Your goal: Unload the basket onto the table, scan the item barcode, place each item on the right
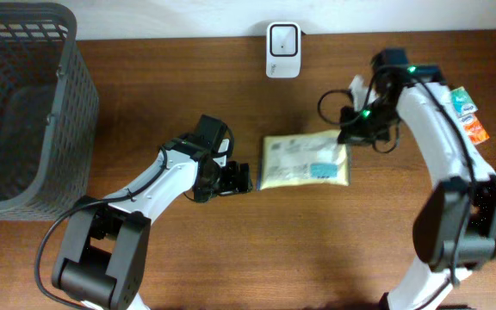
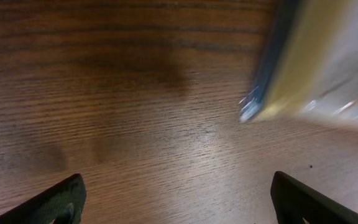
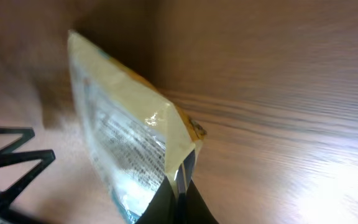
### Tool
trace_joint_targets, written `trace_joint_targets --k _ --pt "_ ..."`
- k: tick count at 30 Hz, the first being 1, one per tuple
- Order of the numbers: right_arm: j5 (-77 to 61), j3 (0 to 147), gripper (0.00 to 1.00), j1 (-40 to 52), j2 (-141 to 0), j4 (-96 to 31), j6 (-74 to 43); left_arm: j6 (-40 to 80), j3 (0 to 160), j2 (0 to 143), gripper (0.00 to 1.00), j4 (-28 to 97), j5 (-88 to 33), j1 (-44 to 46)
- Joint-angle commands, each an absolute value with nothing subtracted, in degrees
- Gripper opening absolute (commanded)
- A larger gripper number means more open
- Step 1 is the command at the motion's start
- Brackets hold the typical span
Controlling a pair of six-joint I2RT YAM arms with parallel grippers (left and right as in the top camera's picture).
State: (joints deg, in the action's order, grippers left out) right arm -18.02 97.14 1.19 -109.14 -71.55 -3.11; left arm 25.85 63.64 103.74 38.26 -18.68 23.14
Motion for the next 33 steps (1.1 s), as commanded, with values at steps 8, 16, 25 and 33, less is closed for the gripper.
trace_joint_targets --k 8,16,25,33 --pt "12.84 112.46 0.04 11.79 -98.61 -82.54 -12.69 26.33 63.13 104.14 0.94 37.91 -19.29 23.24" --pt "14.17 112.40 0.04 24.51 -108.62 -80.95 -15.62 26.33 63.13 104.14 0.94 37.98 -19.31 23.24" --pt "9.78 112.44 0.04 28.84 -122.83 -79.05 -21.17 26.30 63.13 104.14 0.92 39.31 -19.29 23.27" --pt "17.72 119.85 0.04 18.85 -116.99 -89.45 -21.52 26.28 63.13 104.14 0.93 39.51 -19.11 23.27"
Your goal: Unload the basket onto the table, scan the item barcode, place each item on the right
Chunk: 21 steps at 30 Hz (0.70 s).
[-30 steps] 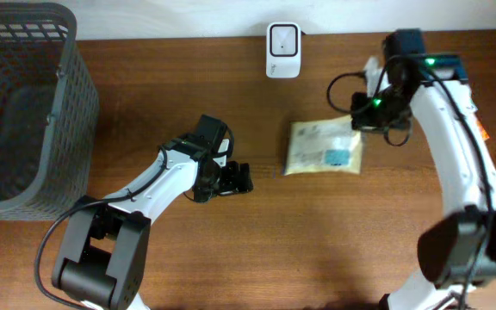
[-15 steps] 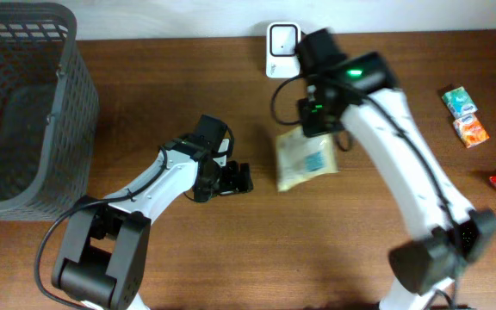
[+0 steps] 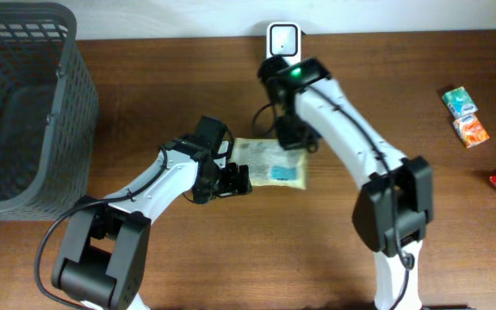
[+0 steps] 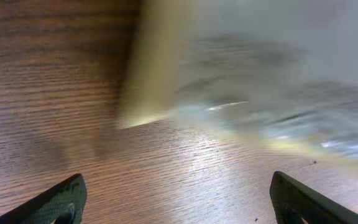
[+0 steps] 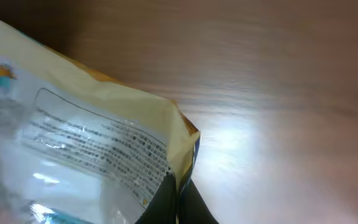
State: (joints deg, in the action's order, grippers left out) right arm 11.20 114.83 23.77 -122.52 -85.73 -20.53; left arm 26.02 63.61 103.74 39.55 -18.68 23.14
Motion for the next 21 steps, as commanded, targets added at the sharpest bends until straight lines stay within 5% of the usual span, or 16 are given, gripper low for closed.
trace_joint_targets --k 1,14,21 --pt "18.70 121.21 0.04 17.63 -116.44 -91.26 -21.50 26.28 63.13 104.14 0.93 39.48 -19.11 23.24" --pt "15.66 122.74 0.04 12.16 -114.61 -97.23 -20.49 26.30 63.13 104.14 0.93 39.22 -19.14 23.24" --pt "8.64 112.88 0.04 13.91 -118.65 -88.97 -21.96 26.30 63.13 104.14 0.94 39.03 -19.16 23.24"
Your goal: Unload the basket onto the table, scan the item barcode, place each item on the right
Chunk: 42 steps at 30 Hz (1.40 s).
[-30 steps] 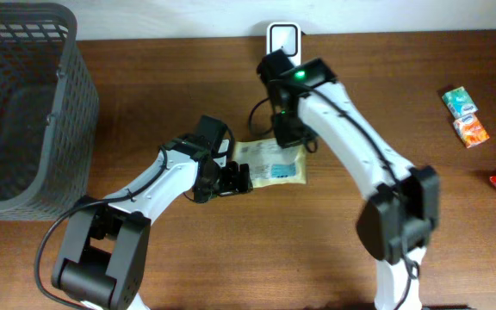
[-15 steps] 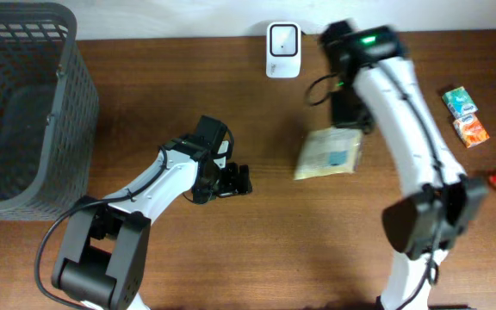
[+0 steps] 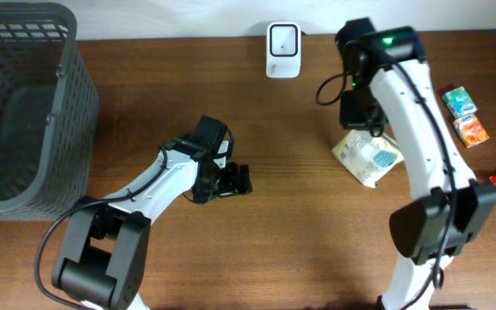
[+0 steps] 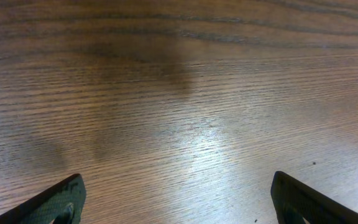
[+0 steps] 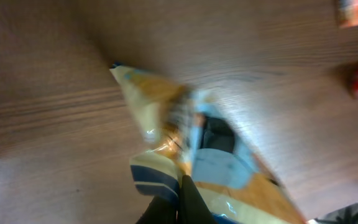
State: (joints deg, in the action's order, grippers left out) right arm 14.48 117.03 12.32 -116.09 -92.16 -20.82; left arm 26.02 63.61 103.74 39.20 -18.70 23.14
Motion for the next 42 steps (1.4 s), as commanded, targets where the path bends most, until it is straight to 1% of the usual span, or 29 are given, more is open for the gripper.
trace_joint_targets --k 1,5,8,9,10,11,13,15,16,17,18,21,24,29,32,36,38,42 --pt "5.76 111.50 0.04 14.59 -119.00 -86.35 -21.93 26.30 63.13 104.14 0.94 39.05 -19.16 23.24" --pt "-3.79 109.06 0.04 17.85 -119.04 -79.13 -21.69 26.30 63.13 104.14 0.94 39.31 -19.31 23.24" --pt "-6.50 109.06 0.04 20.16 -119.04 -77.10 -21.74 26.30 63.13 104.14 0.94 39.55 -19.31 23.27" --pt "-7.33 109.06 0.07 20.67 -119.04 -76.69 -21.74 26.30 63.13 104.14 0.94 39.55 -19.29 23.27" --pt "-8.95 109.08 0.22 21.06 -119.04 -76.01 -21.74 26.30 63.13 104.14 0.95 39.55 -19.29 23.27" --pt "-10.20 109.10 0.30 21.10 -119.02 -75.70 -21.74 26.30 63.13 104.14 0.95 39.55 -19.29 23.24" --pt "-13.50 109.58 0.56 20.95 -119.02 -75.57 -21.69 26.30 63.13 104.14 0.95 39.55 -19.31 23.27" --pt "-14.96 110.30 0.71 20.86 -119.02 -75.55 -21.69 26.30 63.13 104.14 0.95 39.55 -19.29 23.24" --pt "-15.03 111.28 0.86 20.82 -119.02 -75.66 -21.30 26.28 63.13 104.14 0.95 39.53 -19.20 23.24" --pt "-14.81 112.86 0.96 20.75 -119.02 -76.40 -21.21 26.28 63.13 104.14 0.95 39.53 -19.11 23.24" --pt "-14.83 114.24 0.99 20.47 -118.98 -77.28 -20.23 26.28 63.13 104.14 0.96 39.55 -19.11 23.24" --pt "-13.87 118.28 0.99 18.76 -118.98 -81.45 -17.30 26.24 63.13 104.14 0.97 39.66 -19.11 23.27" --pt "-7.57 120.73 0.99 15.44 -118.98 -86.72 -17.19 25.98 63.13 104.14 1.00 39.68 -19.11 23.27" --pt "-2.15 118.10 0.99 9.58 -119.00 -91.81 -17.17 25.87 63.13 104.14 0.99 39.64 -19.11 23.27" --pt "-0.49 112.20 0.99 7.70 -119.00 -90.54 -17.23 25.87 63.13 104.14 0.99 39.59 -19.11 23.27" --pt "-8.27 103.26 0.99 7.55 -119.00 -83.81 -19.09 25.89 63.13 104.14 0.99 39.05 -19.14 23.24" --pt "-9.98 100.22 0.99 7.94 -119.00 -79.90 -23.14 25.89 63.13 104.14 0.99 39.03 -19.11 23.27" --pt "-9.91 95.55 0.99 8.25 -119.00 -74.19 -43.97 25.87 63.13 104.14 0.99 39.05 -19.11 23.24"
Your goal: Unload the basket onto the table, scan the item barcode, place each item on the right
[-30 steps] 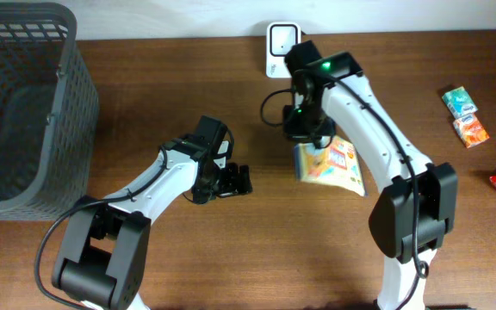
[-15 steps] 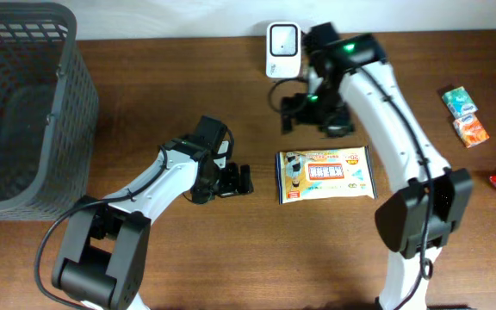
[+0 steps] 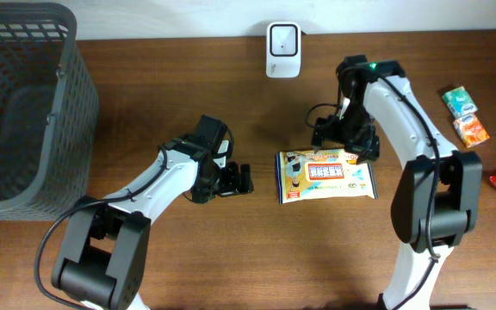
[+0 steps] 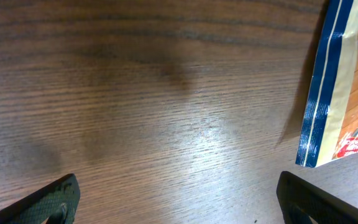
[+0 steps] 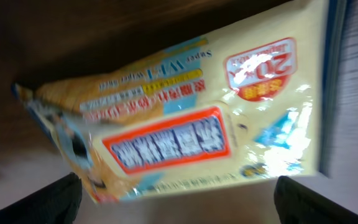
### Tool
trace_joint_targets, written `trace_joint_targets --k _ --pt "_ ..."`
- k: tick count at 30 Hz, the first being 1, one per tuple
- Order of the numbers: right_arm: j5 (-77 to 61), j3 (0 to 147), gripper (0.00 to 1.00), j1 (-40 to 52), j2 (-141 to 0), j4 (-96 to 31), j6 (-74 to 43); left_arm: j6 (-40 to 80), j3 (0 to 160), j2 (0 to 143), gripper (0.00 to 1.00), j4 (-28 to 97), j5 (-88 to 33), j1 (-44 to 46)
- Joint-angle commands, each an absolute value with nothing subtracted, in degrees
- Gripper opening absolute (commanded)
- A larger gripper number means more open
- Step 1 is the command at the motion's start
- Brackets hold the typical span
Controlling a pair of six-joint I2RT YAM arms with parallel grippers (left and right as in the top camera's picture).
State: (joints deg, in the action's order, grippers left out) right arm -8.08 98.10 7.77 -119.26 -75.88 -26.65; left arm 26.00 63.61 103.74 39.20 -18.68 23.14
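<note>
The item, a yellow snack packet [image 3: 325, 175], lies flat on the wooden table with its printed front upward. It fills most of the right wrist view [image 5: 185, 121], and its blue-striped edge [image 4: 337, 93] shows in the left wrist view. My right gripper [image 3: 344, 145] is open just above the packet's far edge, holding nothing [image 5: 178, 202]. My left gripper [image 3: 241, 178] is open and empty, low over the table, a little left of the packet [image 4: 179, 205]. The white scanner [image 3: 282, 39] stands at the table's far edge.
A dark mesh basket [image 3: 24, 112] fills the far left corner. Small packets lie at the right edge: a teal one [image 3: 462, 101], an orange one [image 3: 474, 130] and a red one.
The right gripper held the packet up at the right of the table, shut on it. Now the packet lies flat further left, front side up, and the right gripper is open above it.
The packet first lay at mid table, label side up, with the right gripper shut on its right edge. It was then held in front of the scanner, then off to the right. Now it lies front up, let go. The left arm stayed put, open.
</note>
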Motion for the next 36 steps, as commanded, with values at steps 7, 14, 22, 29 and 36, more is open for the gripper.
trace_joint_targets --k 7,14,22,29,36 --pt "-9.93 93.84 0.99 8.36 -119.00 -73.01 -67.16 25.87 63.13 104.14 0.99 39.24 -18.22 23.27" --pt "-8.80 88.38 0.98 10.68 -119.00 -67.83 -77.49 25.89 63.13 104.14 0.99 39.18 -18.22 23.27" --pt "-6.74 78.56 0.98 11.31 -119.13 -51.72 -78.37 25.89 63.13 104.14 0.99 39.09 -18.22 23.27" --pt "-6.83 70.63 0.82 11.29 -119.33 -42.54 -78.50 25.89 63.13 104.14 1.00 39.03 -18.22 23.27" --pt "-6.90 70.52 0.33 11.35 -119.33 -42.59 -77.80 25.89 63.13 104.14 0.99 39.03 -18.22 23.27"
